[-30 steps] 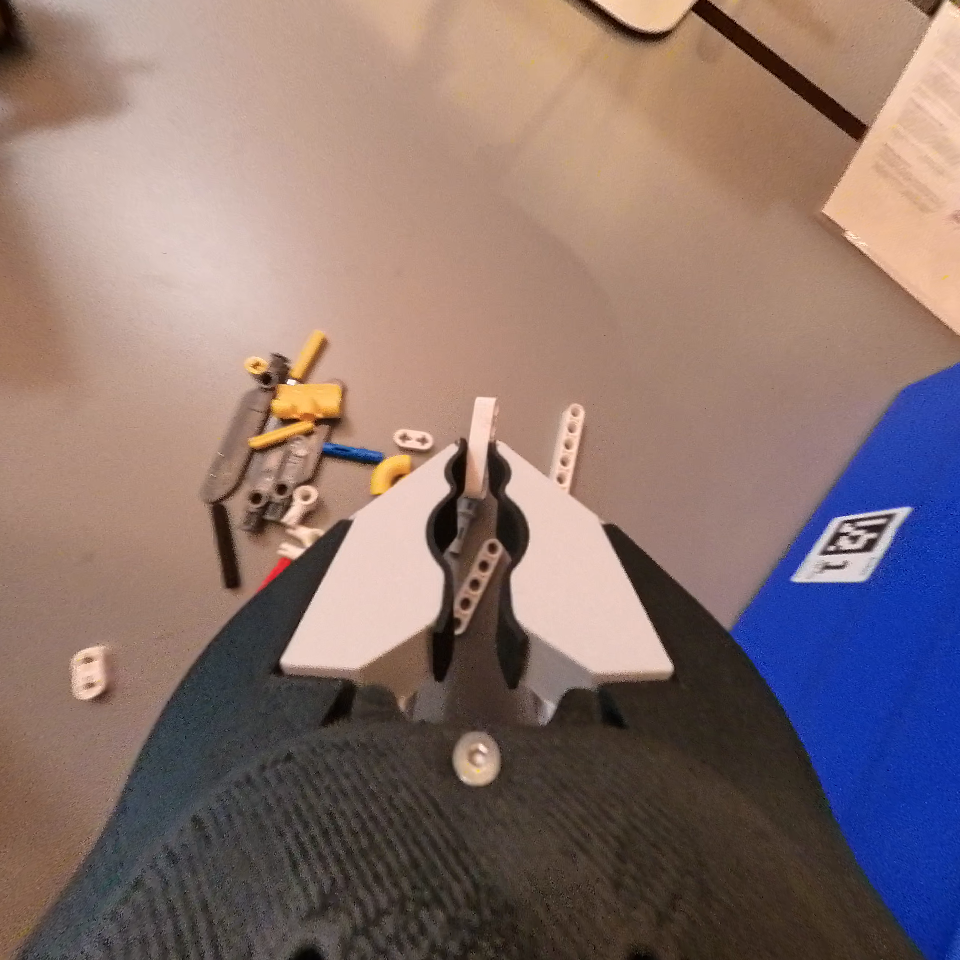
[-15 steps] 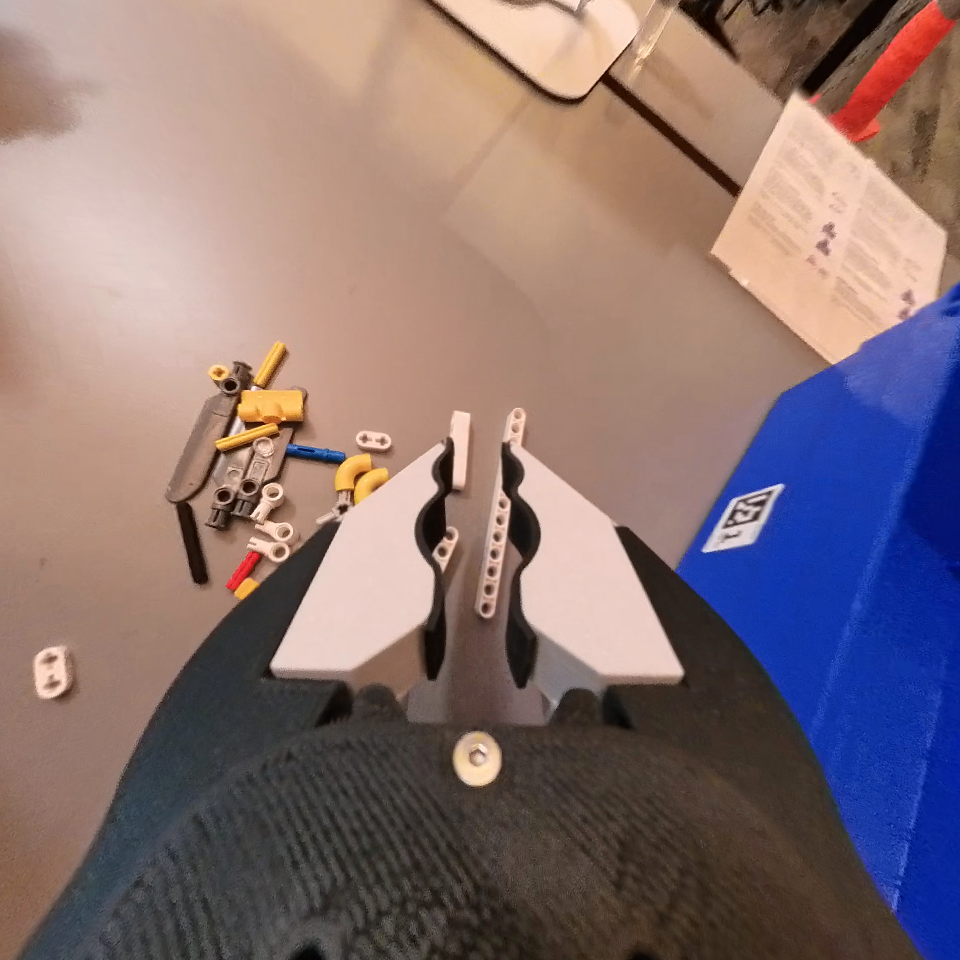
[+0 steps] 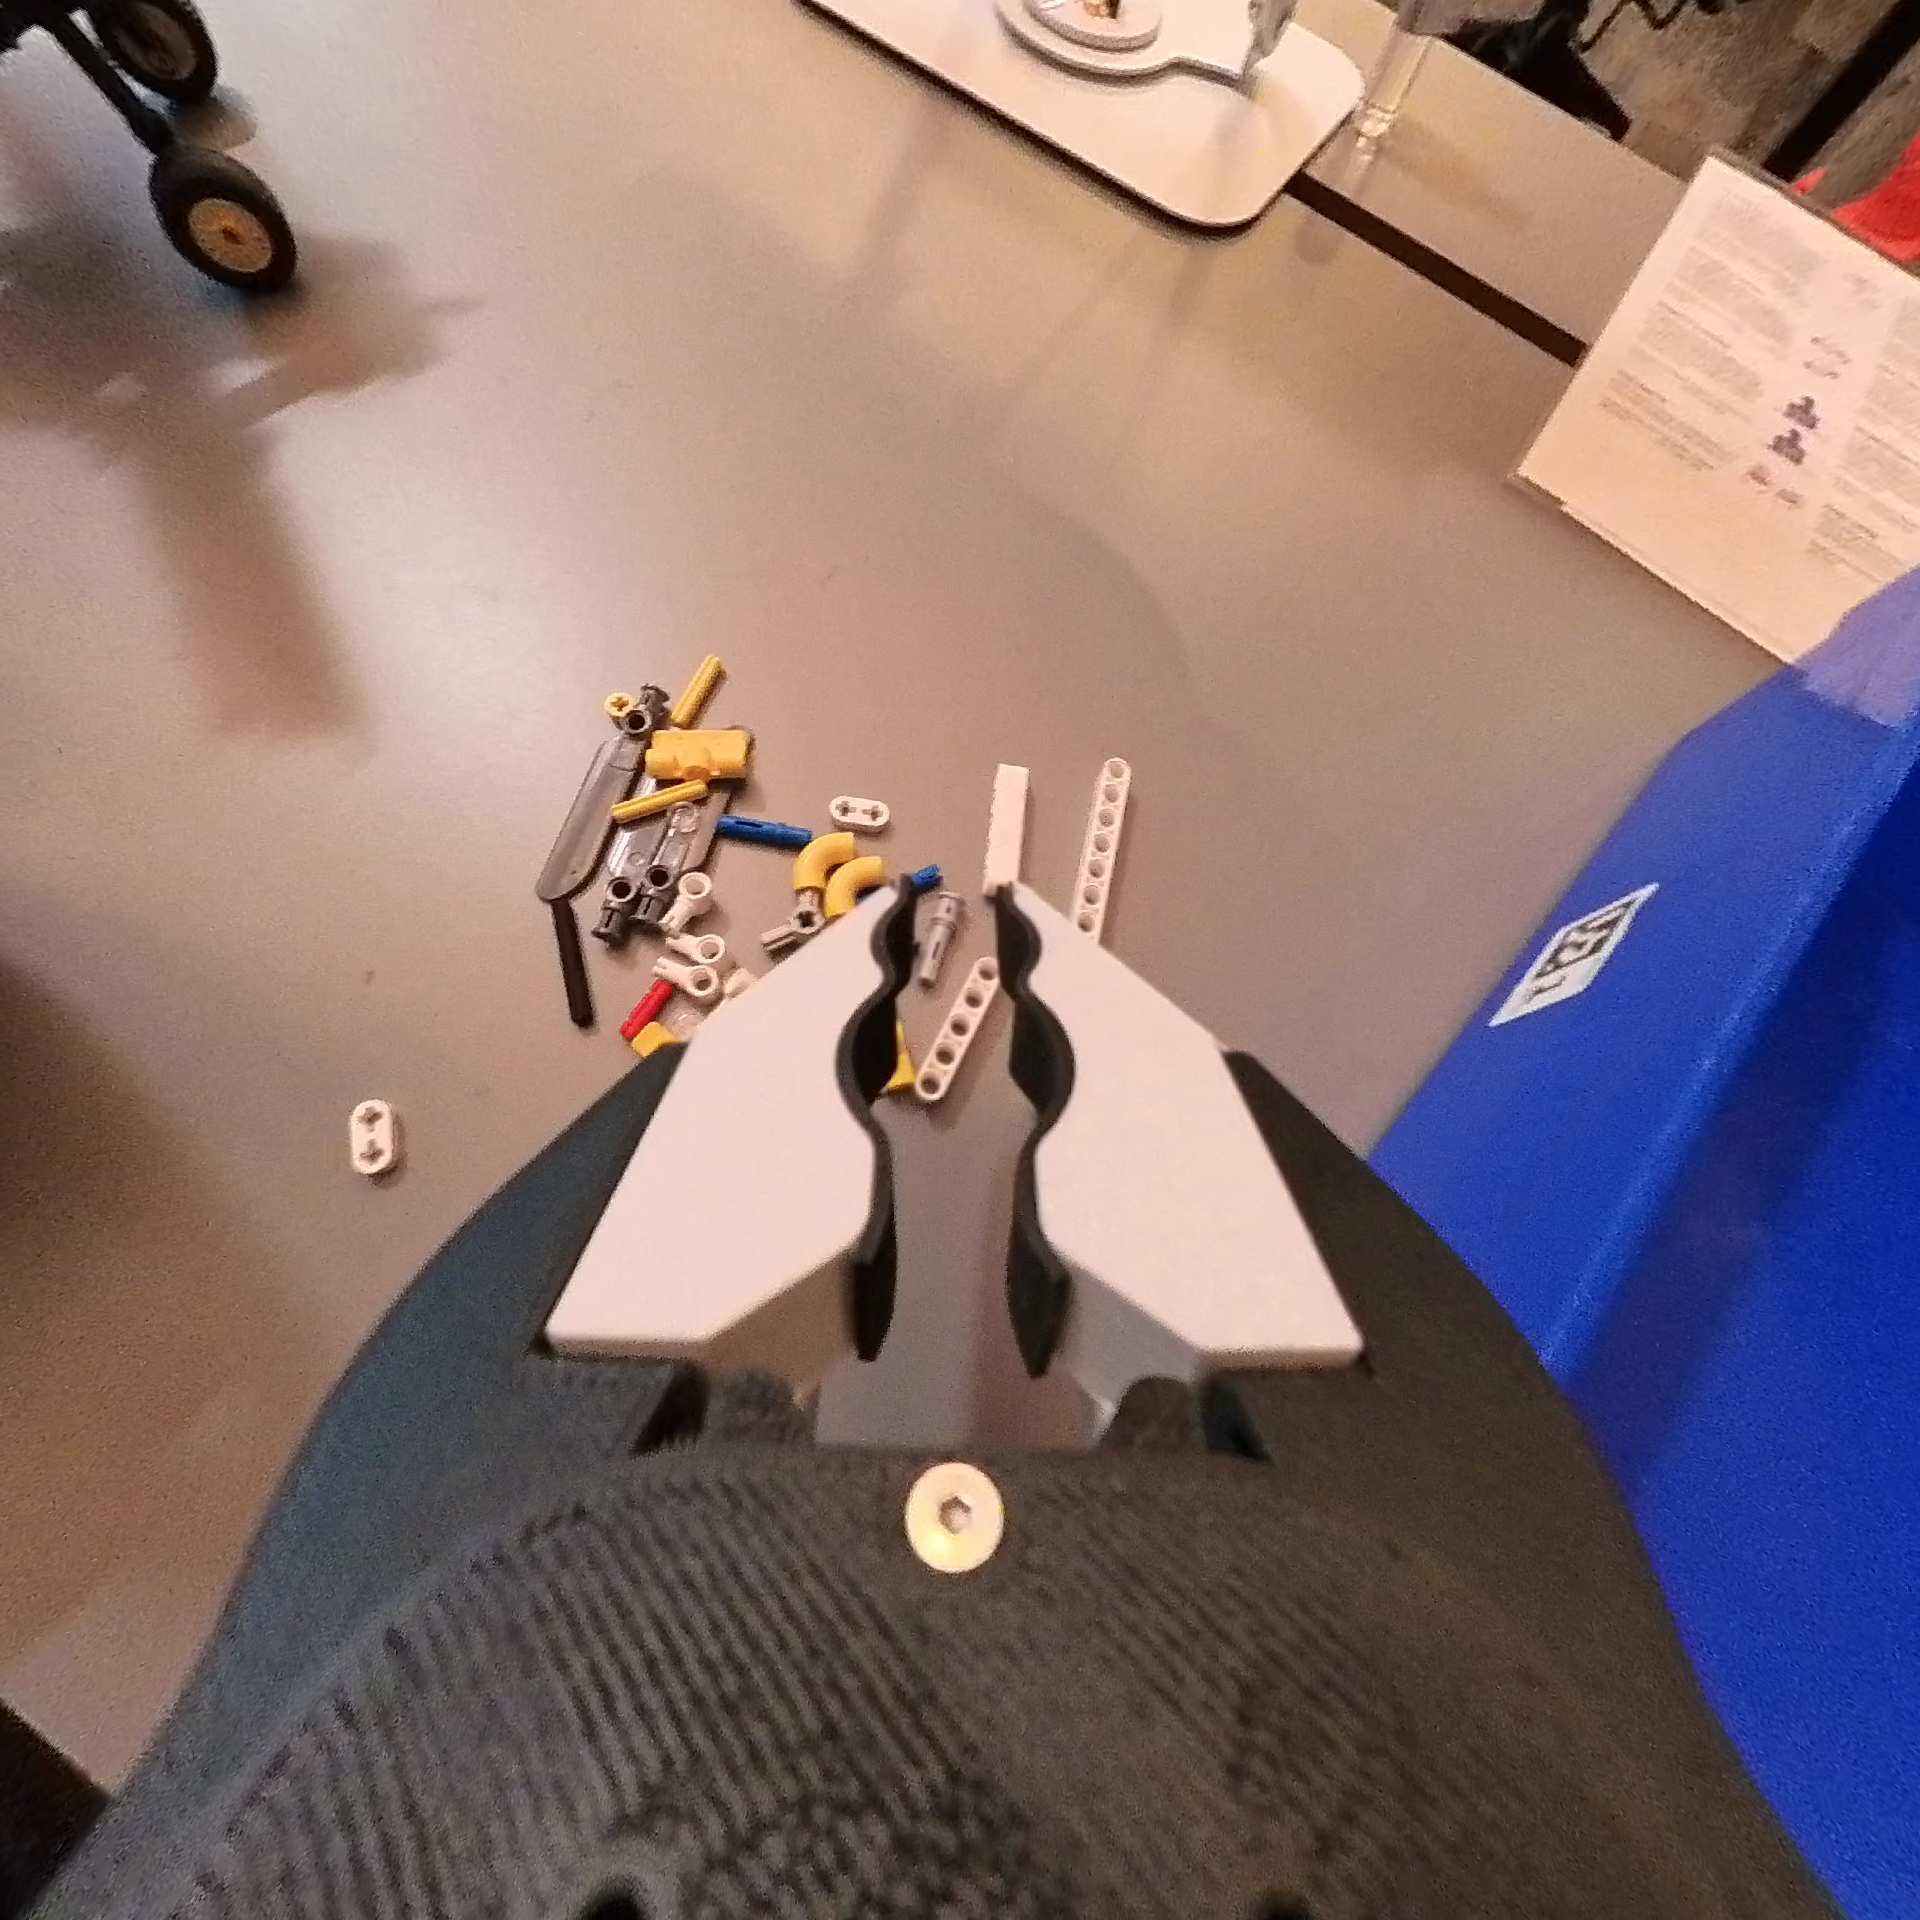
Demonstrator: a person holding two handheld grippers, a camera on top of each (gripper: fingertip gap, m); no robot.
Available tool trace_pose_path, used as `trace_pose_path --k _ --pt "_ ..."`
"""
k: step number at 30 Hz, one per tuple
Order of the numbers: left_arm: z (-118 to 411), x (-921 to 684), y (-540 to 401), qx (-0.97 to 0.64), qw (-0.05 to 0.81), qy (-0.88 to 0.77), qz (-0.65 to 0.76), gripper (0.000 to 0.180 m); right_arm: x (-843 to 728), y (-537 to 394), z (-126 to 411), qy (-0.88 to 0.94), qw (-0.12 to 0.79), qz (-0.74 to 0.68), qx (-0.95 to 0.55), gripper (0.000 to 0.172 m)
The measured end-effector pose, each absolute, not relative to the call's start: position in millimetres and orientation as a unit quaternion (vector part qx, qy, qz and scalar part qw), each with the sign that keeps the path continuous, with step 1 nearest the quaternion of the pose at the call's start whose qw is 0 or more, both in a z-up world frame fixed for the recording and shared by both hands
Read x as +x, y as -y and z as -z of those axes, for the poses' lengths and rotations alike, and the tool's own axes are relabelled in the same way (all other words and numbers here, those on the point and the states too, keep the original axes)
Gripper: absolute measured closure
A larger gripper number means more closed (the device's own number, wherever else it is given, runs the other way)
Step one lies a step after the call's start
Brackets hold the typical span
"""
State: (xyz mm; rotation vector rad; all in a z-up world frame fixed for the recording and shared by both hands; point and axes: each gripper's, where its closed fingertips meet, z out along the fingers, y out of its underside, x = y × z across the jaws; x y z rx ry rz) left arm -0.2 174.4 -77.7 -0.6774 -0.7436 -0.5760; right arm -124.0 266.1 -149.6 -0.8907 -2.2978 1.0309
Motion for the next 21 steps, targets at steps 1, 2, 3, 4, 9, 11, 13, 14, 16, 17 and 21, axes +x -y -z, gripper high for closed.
trace_pose_path --k 1,2,3,4,9,11,13,14,16,17,21 --pt "78 0 -174 -0.32 0.837 0.351 0.272 0.178 -122 -265 149 0.839 0.229 -0.379 -0.317 0.16" --pt "78 0 -174 -0.32 0.837 0.351 0.272 0.178 -121 -263 149 0.841 0.224 -0.383 -0.311 0.161" --pt "78 0 -174 -0.32 0.837 0.351 0.272 0.178 -119 -261 149 0.843 0.217 -0.386 -0.306 0.161" --pt "78 0 -174 -0.32 0.837 0.351 0.272 0.178 -116 -260 150 0.845 0.208 -0.388 -0.303 0.161" --pt "78 0 -174 -0.32 0.837 0.351 0.272 0.177 -106 -254 156 0.857 0.165 -0.39 -0.294 0.16" --pt "78 0 -174 -0.32 0.837 0.351 0.272 0.178 -101 -252 162 0.866 0.145 -0.382 -0.289 0.16" --pt "78 0 -174 -0.32 0.837 0.351 0.272 0.177 -98 -249 168 0.872 0.132 -0.377 -0.284 0.16" --pt "78 0 -174 -0.32 0.837 0.351 0.272 0.177 -96 -247 172 0.874 0.124 -0.376 -0.281 0.16" --pt "78 0 -174 -0.32 0.837 0.351 0.272 0.178 -92 -242 178 0.879 0.107 -0.374 -0.275 0.159" --pt "78 0 -174 -0.32 0.837 0.351 0.272 0.178 -91 -240 181 0.882 0.102 -0.371 -0.273 0.158" --pt "78 0 -174 -0.32 0.837 0.351 0.272 0.178 -90 -239 191 0.89 0.099 -0.353 -0.269 0.156"
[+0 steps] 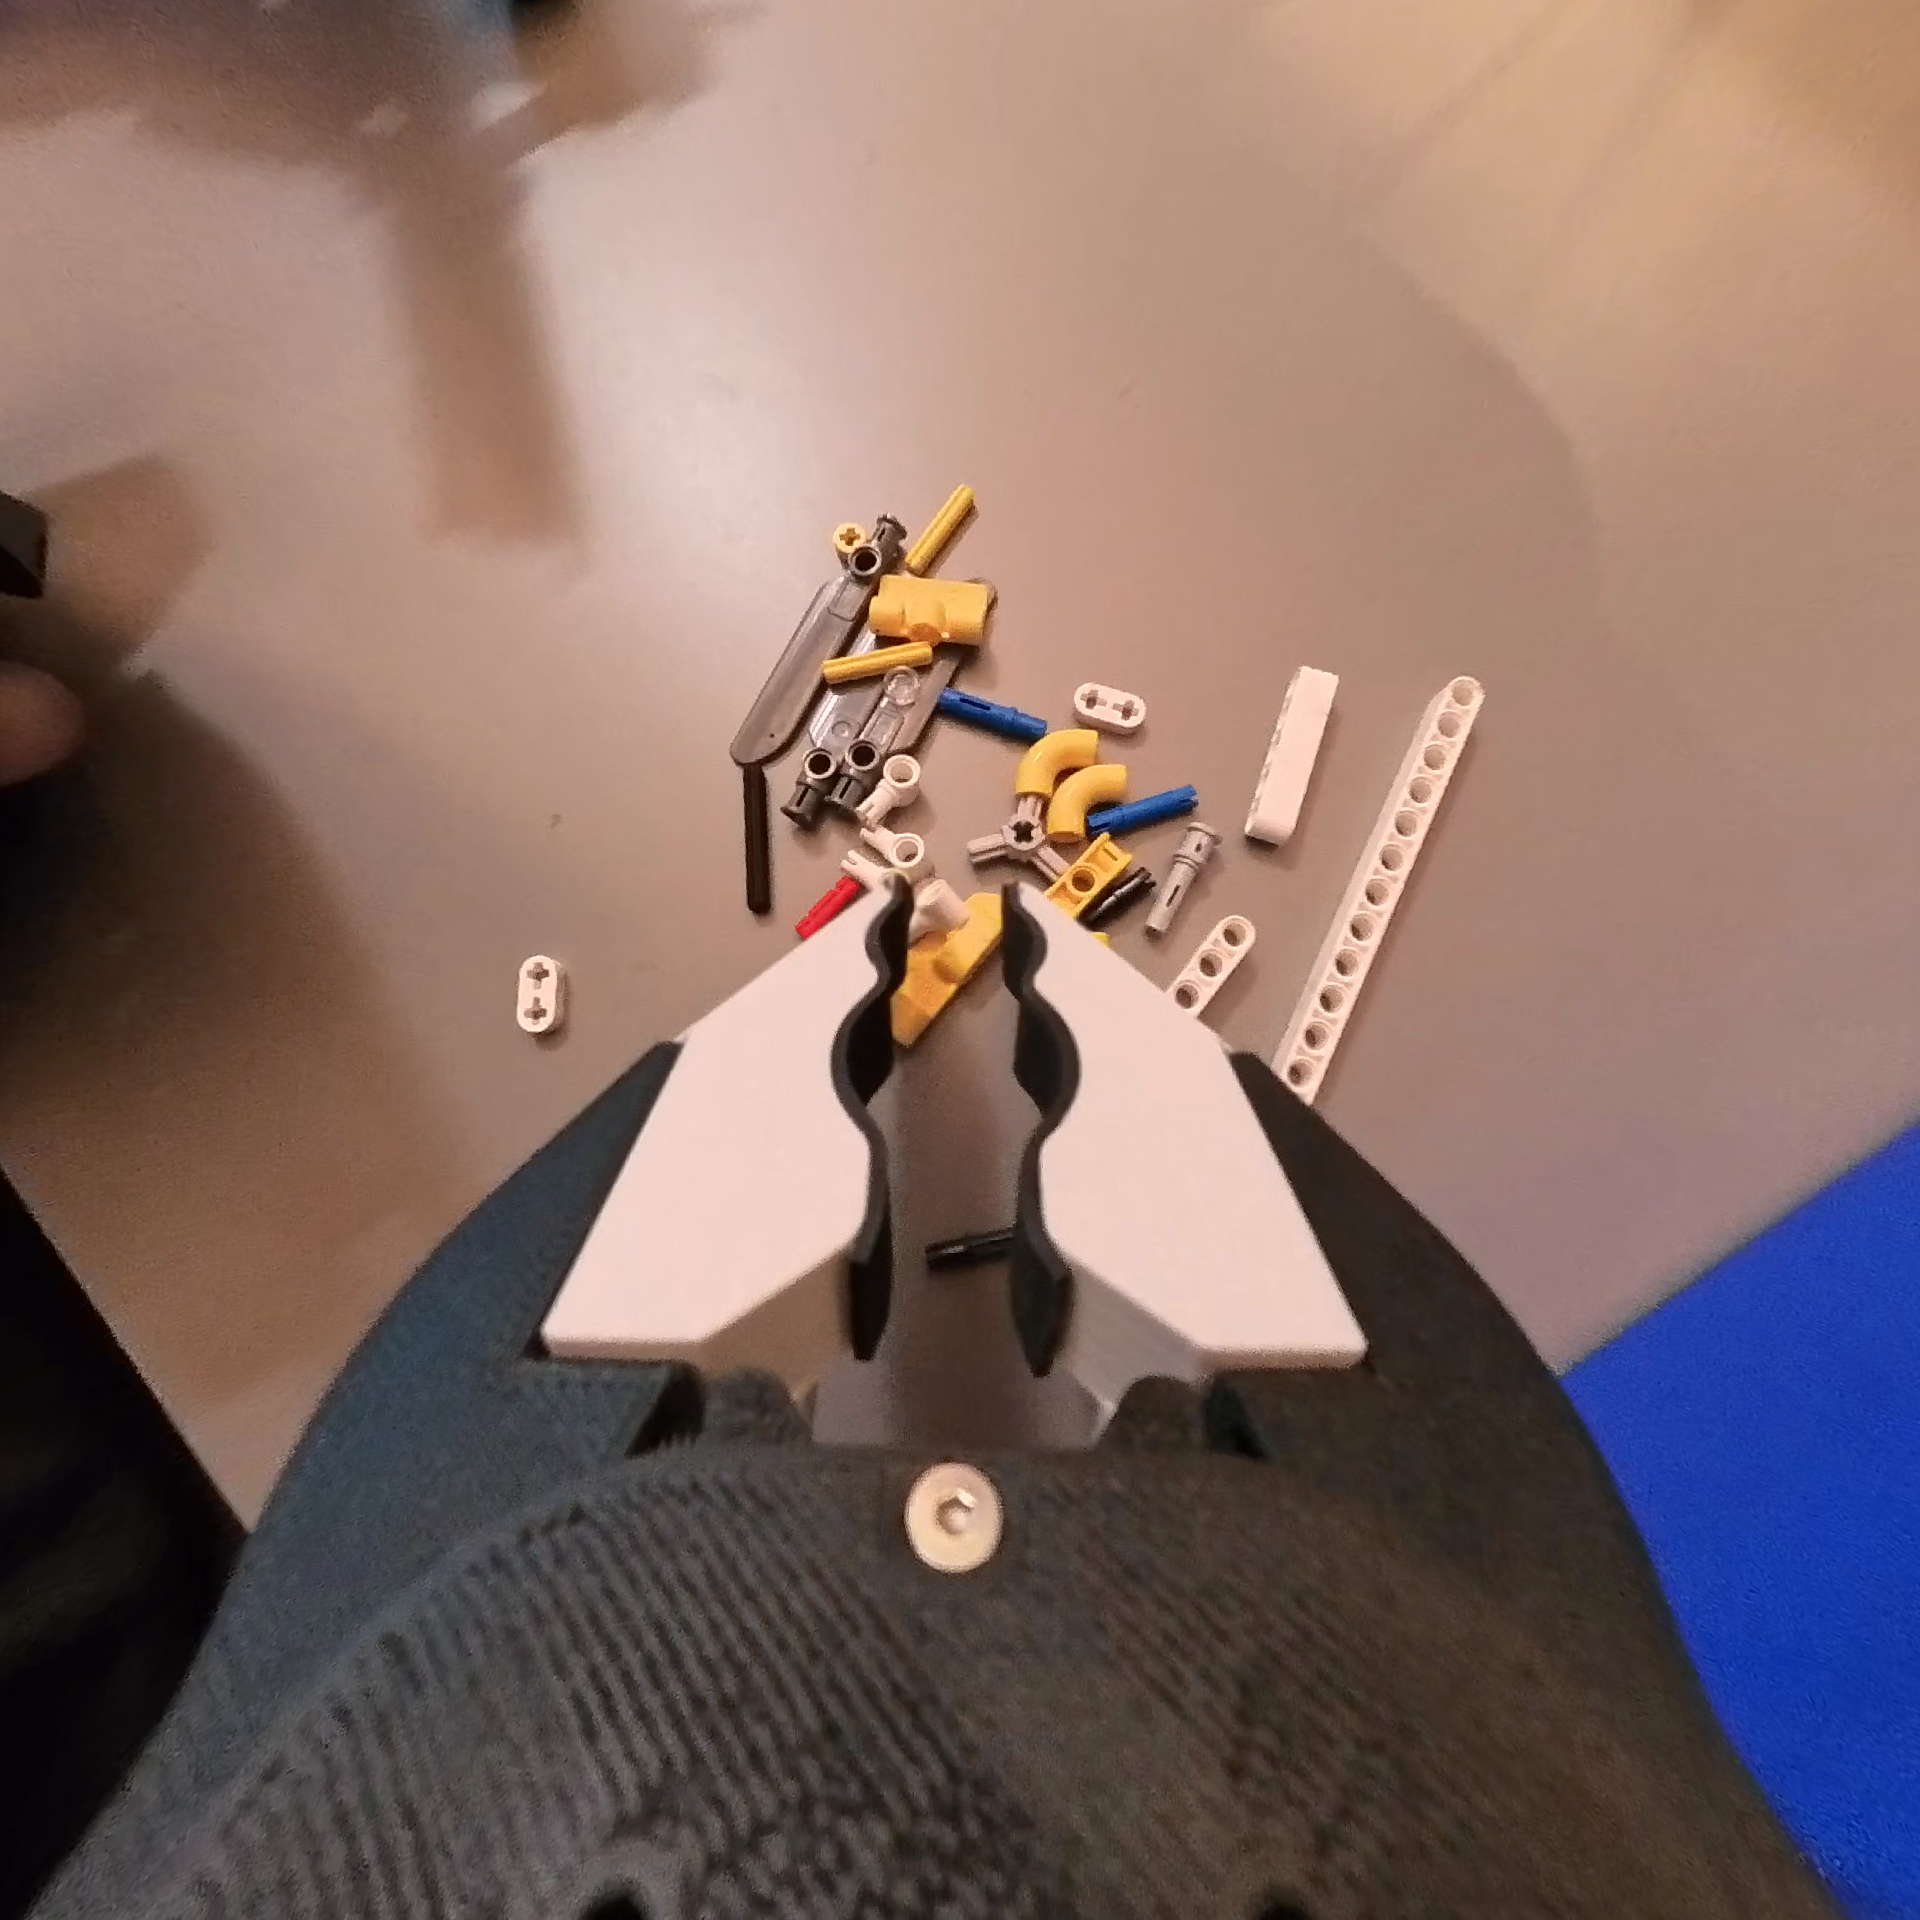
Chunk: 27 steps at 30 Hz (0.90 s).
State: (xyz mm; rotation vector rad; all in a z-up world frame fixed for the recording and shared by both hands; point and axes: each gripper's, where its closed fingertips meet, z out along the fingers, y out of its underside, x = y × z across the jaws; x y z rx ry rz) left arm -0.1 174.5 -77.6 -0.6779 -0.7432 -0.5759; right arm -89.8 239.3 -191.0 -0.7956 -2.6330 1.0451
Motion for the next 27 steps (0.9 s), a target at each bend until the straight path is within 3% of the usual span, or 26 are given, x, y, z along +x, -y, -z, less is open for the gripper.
trace_pose_path --k 9,19,27 --pt "78 0 -174 -0.32 0.837 0.351 0.273 0.178 -90 -237 197 0.894 0.096 -0.35 -0.264 0.165" --pt "78 0 -174 -0.32 0.836 0.351 0.273 0.178 -99 -227 180 0.865 0.108 -0.41 -0.27 0.166" --pt "78 0 -174 -0.32 0.836 0.351 0.273 0.178 -106 -223 195 0.87 0.129 -0.389 -0.274 0.164"
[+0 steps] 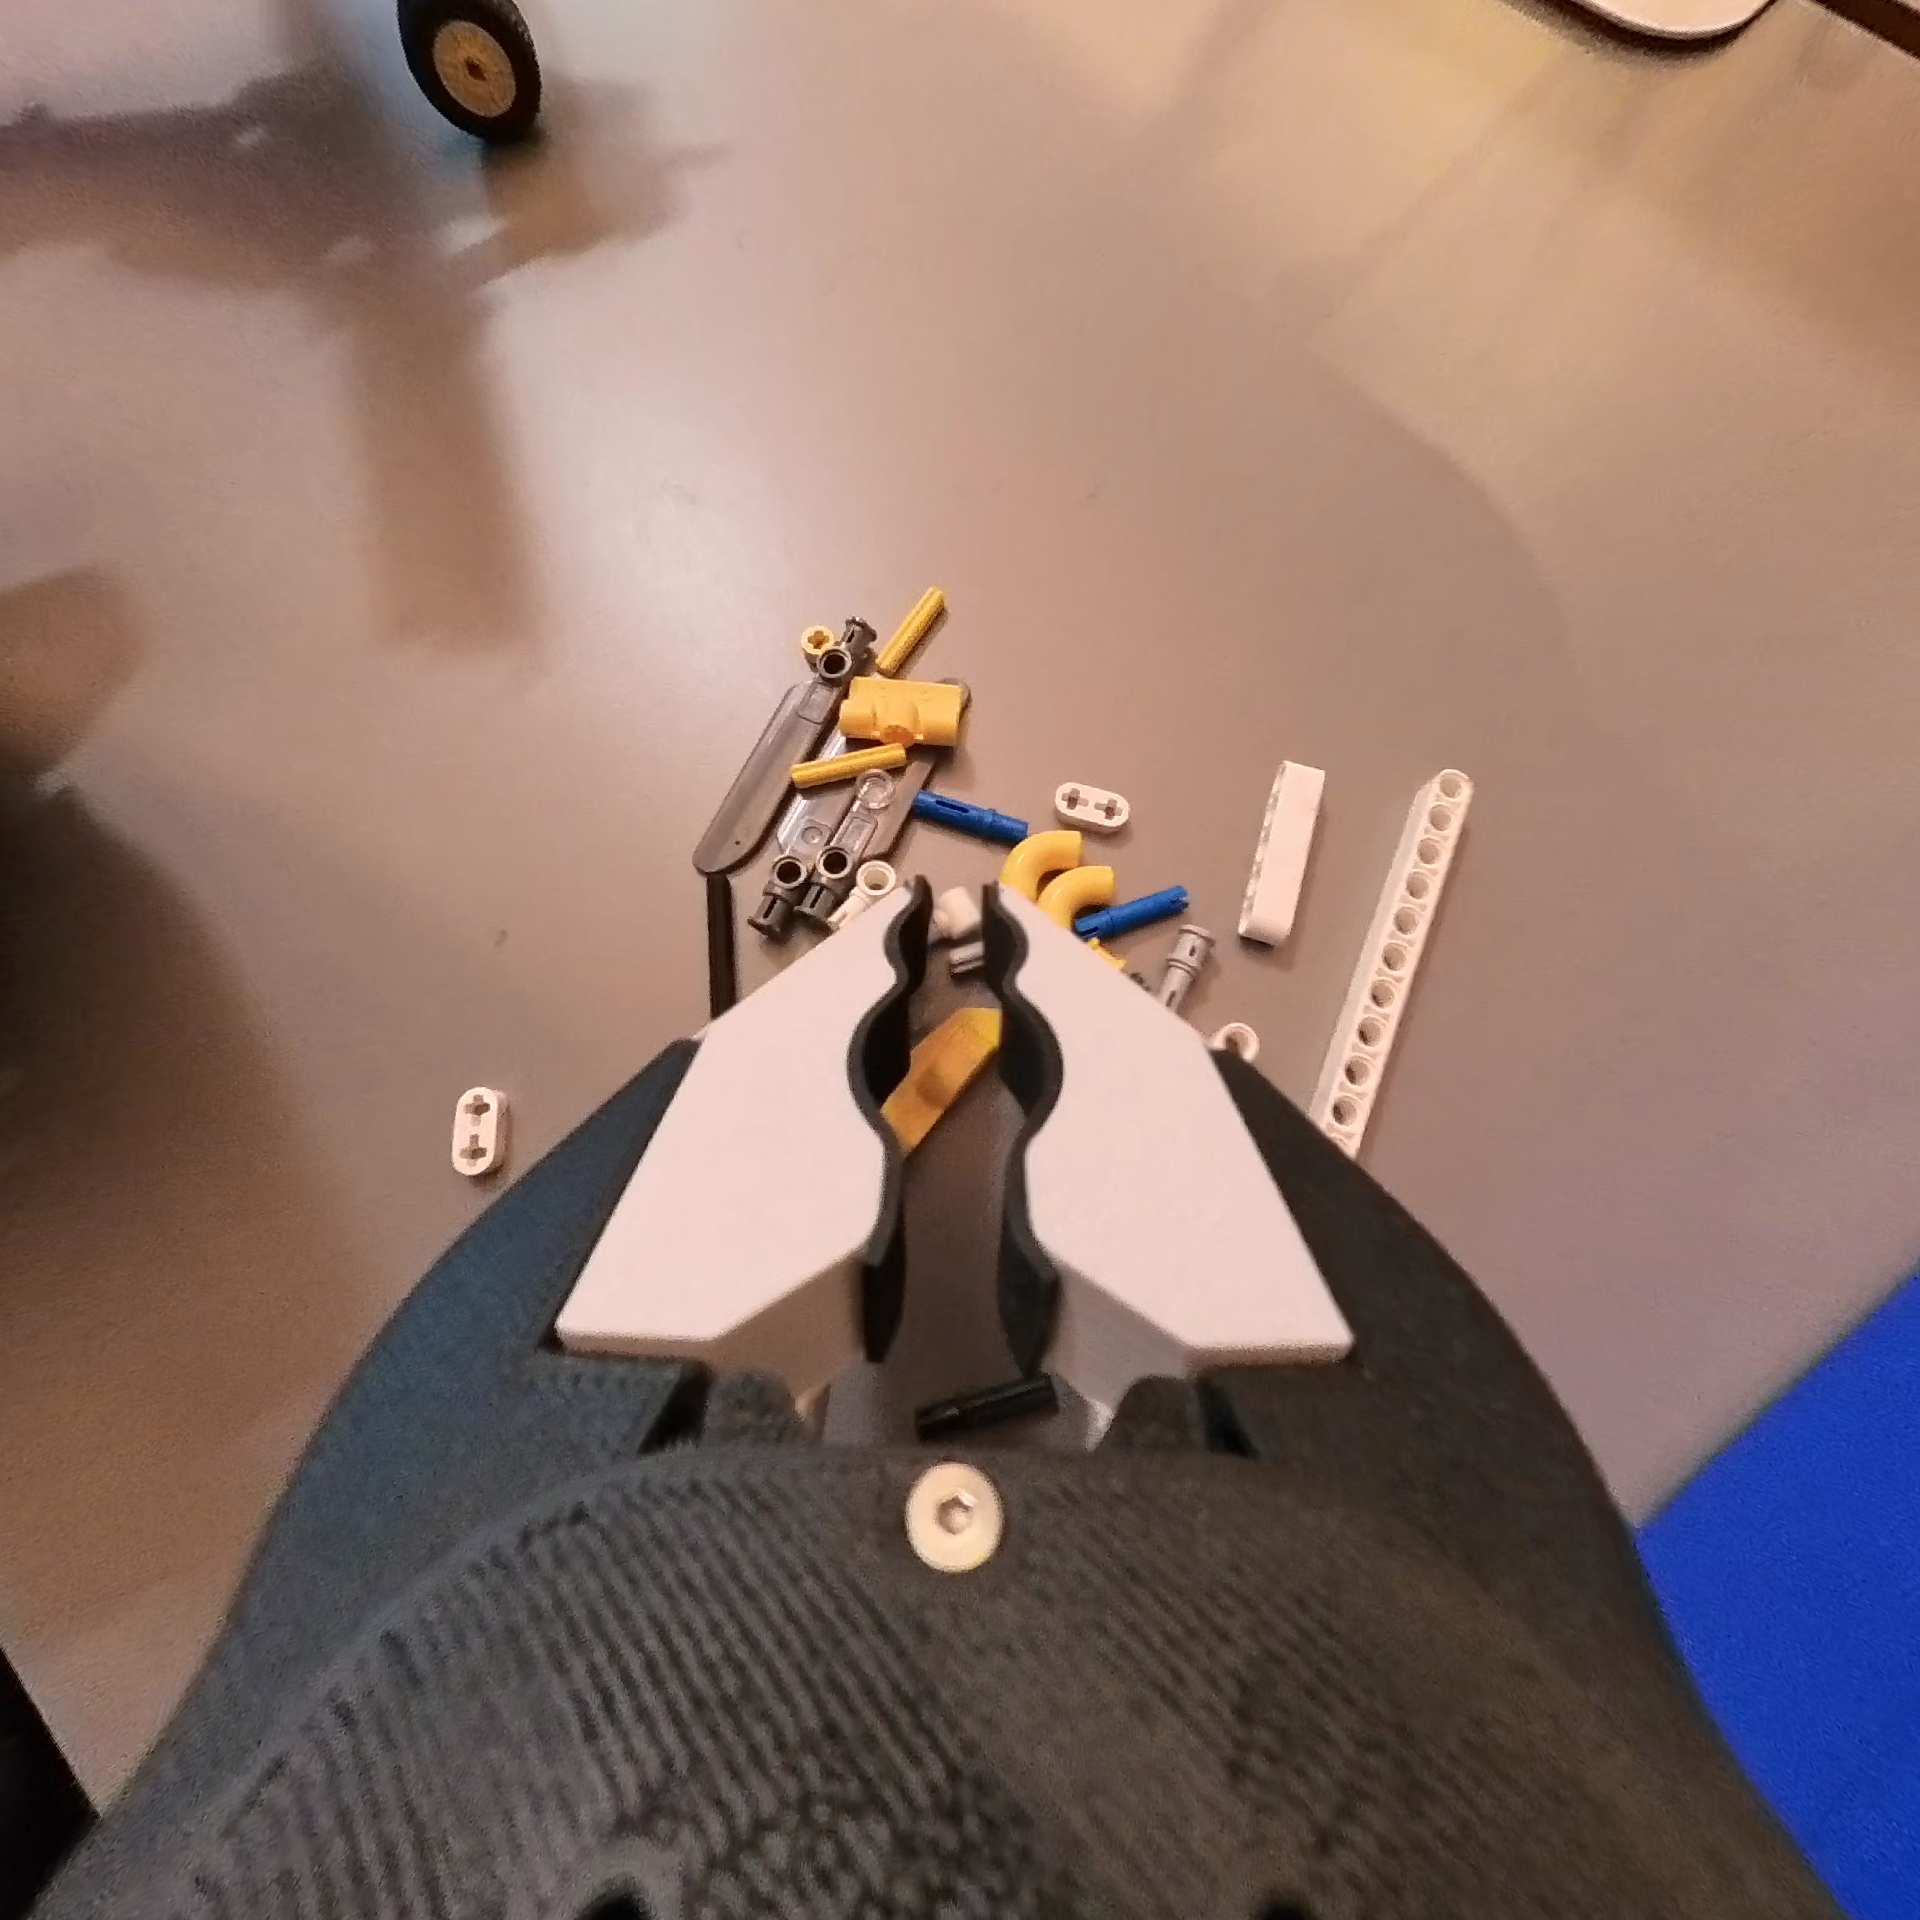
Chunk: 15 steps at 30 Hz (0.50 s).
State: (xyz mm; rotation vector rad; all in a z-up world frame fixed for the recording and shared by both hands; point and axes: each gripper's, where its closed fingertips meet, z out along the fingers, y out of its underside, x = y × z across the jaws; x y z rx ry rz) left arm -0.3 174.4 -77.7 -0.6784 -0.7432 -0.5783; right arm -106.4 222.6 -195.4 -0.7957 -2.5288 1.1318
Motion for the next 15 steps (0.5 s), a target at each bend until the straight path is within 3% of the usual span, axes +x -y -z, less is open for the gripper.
trace_pose_path --k 15 --pt "78 0 -175 -0.321 0.836 0.351 0.273 0.178 -96 -219 184 0.871 0.113 -0.402 -0.257 0.162"
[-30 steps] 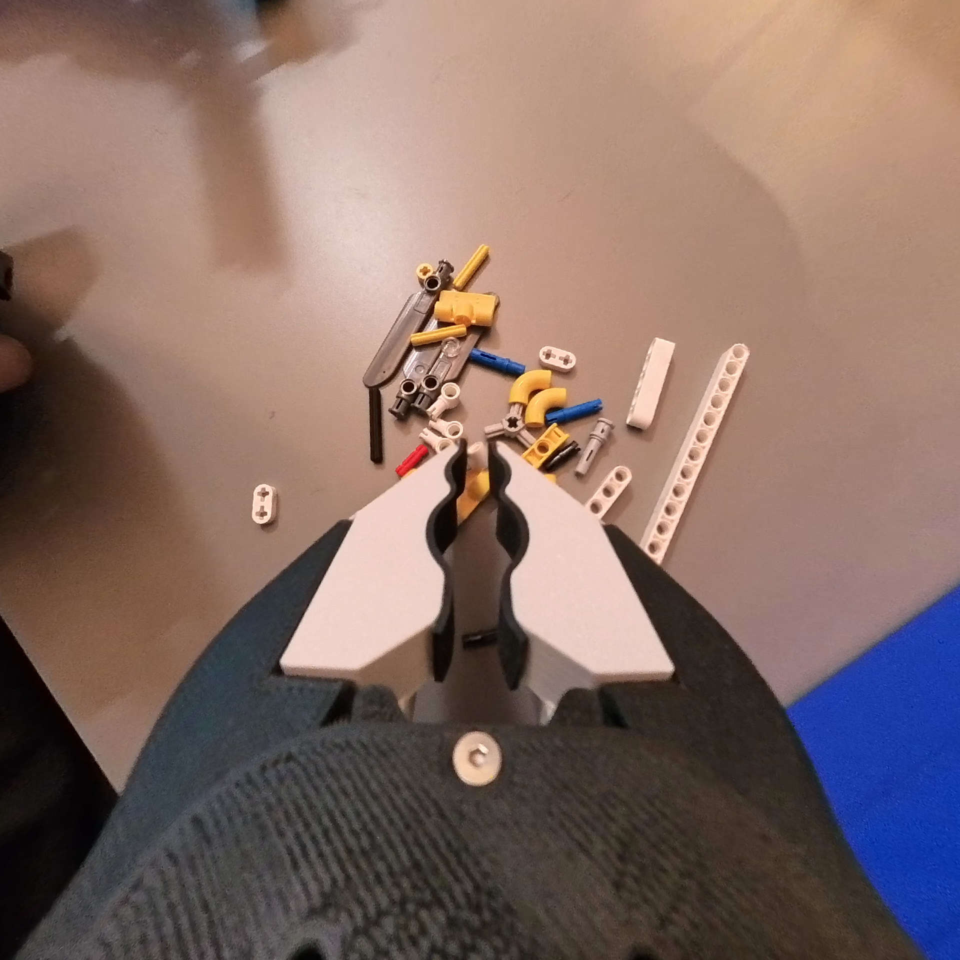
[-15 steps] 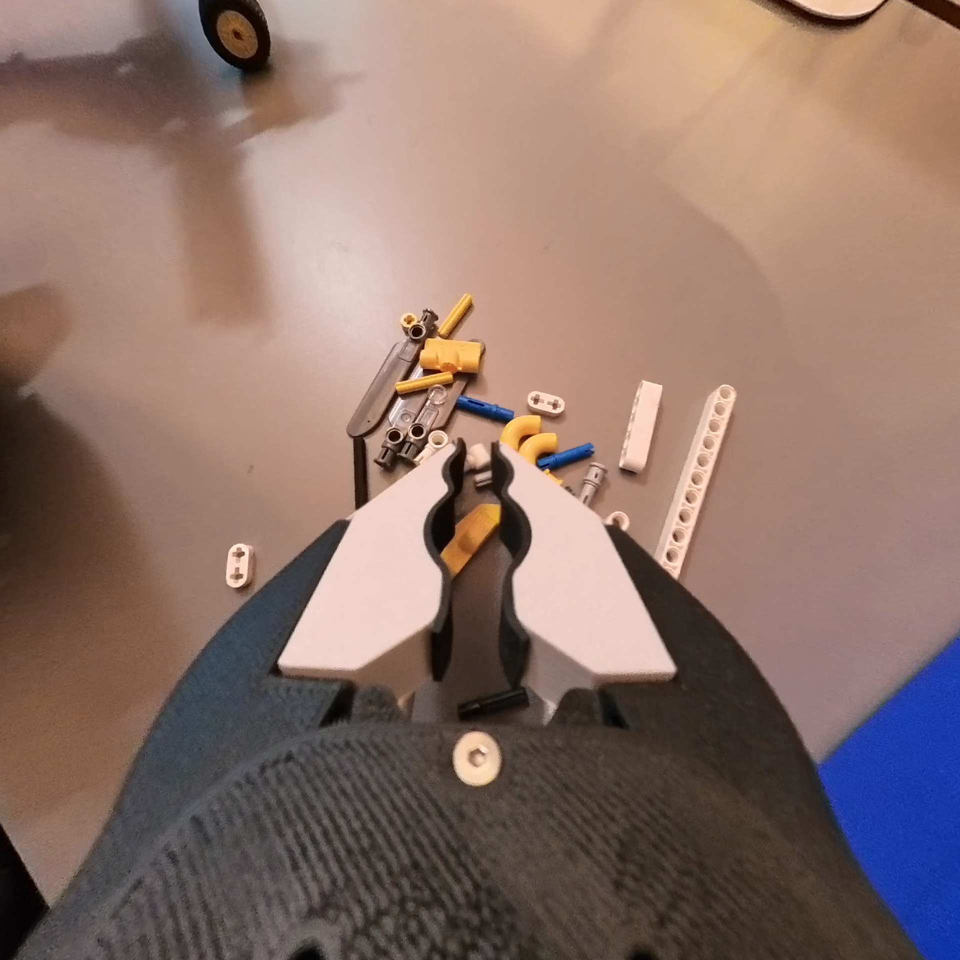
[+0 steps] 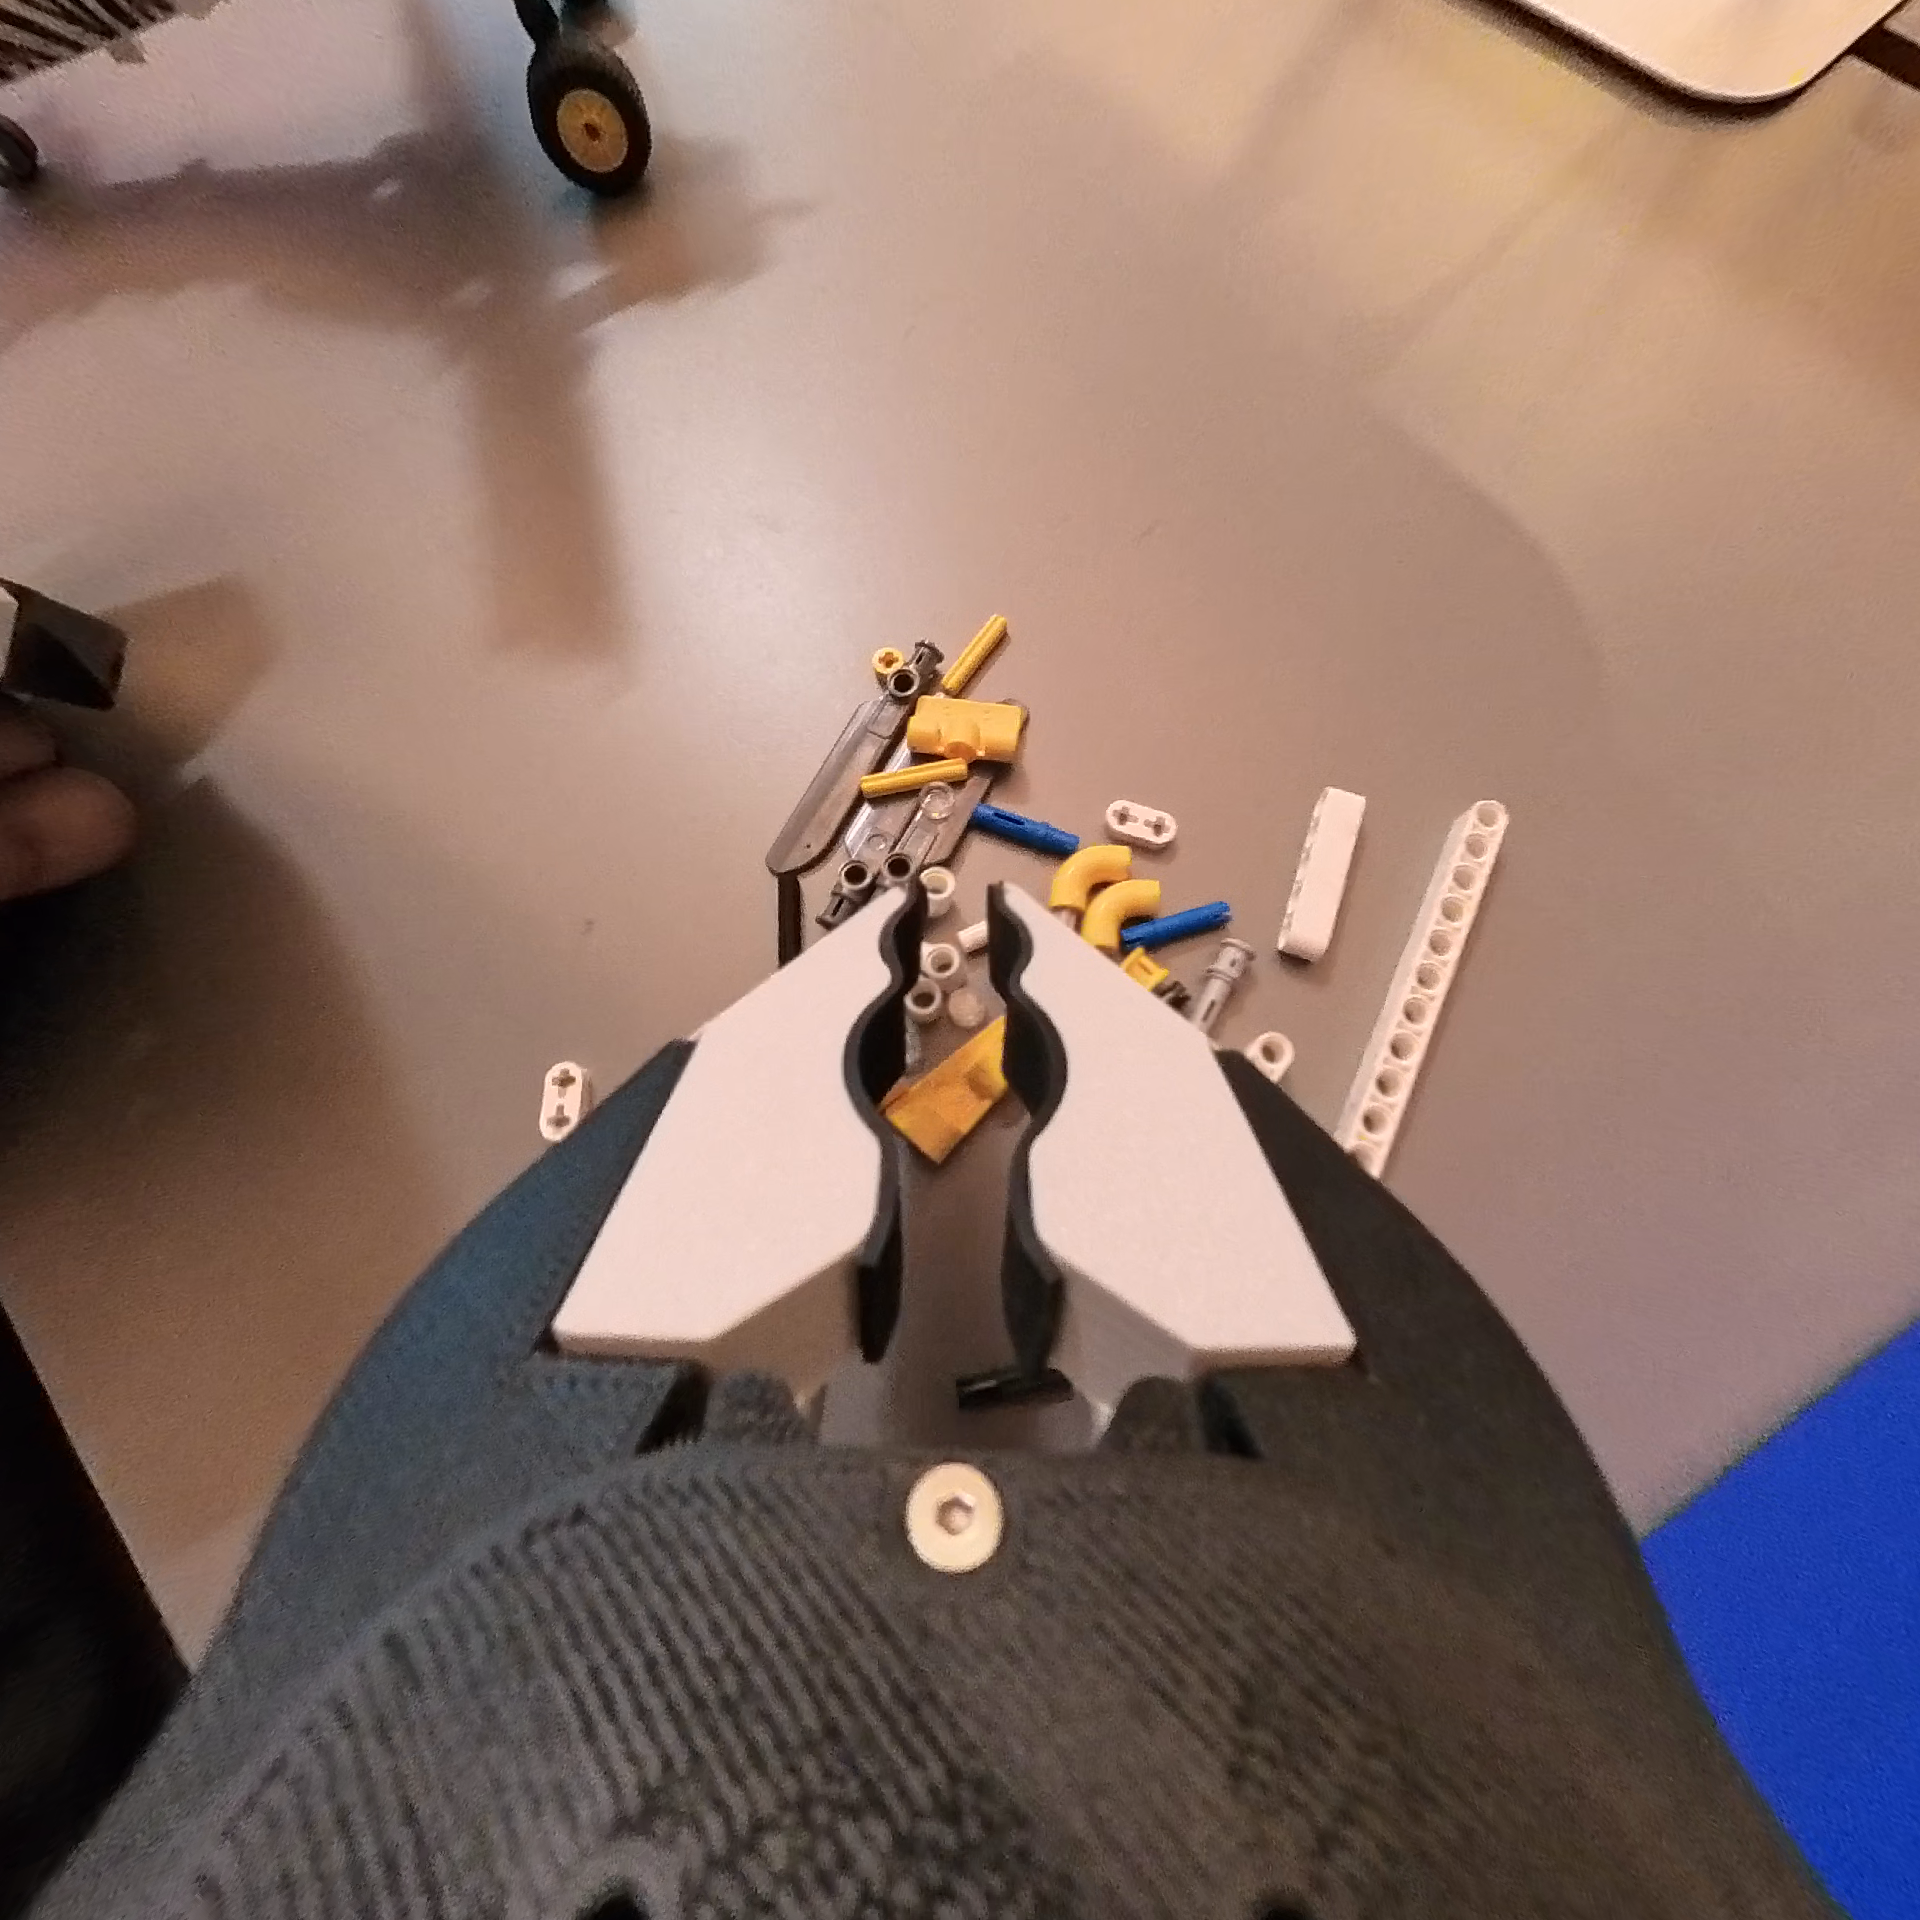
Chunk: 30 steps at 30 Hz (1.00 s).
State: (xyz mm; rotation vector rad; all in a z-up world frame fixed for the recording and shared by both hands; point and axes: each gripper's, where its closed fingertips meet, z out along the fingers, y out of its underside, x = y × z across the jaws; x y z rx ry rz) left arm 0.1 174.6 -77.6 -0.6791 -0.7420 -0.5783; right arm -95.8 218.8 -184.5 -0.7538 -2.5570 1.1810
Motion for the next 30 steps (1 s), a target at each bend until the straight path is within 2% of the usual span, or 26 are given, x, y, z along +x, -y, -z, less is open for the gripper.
trace_pose_path --k 14,30 --pt "78 0 -175 -0.321 0.836 0.351 0.274 0.177 -94 -215 198 0.886 0.123 -0.375 -0.244 0.167" --pt "78 0 -175 -0.321 0.836 0.351 0.274 0.178 -98 -217 177 0.868 0.146 -0.408 -0.244 0.165"
